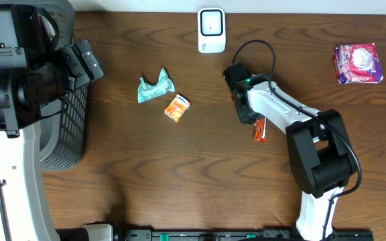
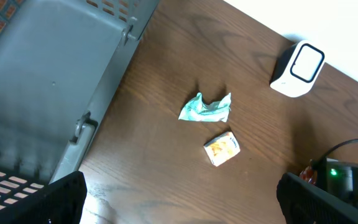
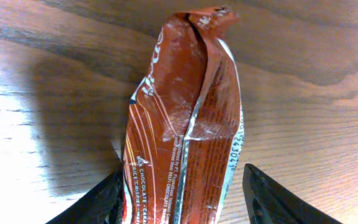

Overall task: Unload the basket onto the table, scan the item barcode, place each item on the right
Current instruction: 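Carry the snack bar to the right table edge and release it, then reach the right gripper to the orange Kleenex packet and grasp it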

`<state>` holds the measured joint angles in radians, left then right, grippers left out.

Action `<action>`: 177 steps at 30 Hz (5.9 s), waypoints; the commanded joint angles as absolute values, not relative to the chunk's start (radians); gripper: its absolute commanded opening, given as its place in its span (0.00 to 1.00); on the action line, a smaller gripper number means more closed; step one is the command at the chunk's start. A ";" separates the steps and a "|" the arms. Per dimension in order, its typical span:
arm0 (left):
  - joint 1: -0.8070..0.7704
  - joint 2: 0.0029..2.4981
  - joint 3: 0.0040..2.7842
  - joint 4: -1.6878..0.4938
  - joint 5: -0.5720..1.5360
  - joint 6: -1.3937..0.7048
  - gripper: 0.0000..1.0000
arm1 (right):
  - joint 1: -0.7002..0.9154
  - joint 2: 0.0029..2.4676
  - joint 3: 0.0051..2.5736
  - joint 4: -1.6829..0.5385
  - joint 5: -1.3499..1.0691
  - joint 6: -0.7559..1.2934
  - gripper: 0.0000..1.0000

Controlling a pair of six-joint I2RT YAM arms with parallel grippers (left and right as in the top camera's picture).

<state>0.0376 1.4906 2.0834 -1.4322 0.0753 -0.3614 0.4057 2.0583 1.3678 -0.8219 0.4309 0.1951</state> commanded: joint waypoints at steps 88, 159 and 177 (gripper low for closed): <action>0.041 1.494 2.078 -1.432 0.067 -0.348 0.98 | -0.290 1.954 1.610 -0.673 -0.399 0.115 0.77; 0.041 1.494 2.078 -1.432 0.067 -0.348 0.98 | 0.686 2.075 1.610 -0.778 -0.254 0.483 0.51; 0.041 1.494 2.078 -1.432 0.067 -0.348 0.98 | 0.669 2.103 1.606 -0.640 -0.026 0.014 0.48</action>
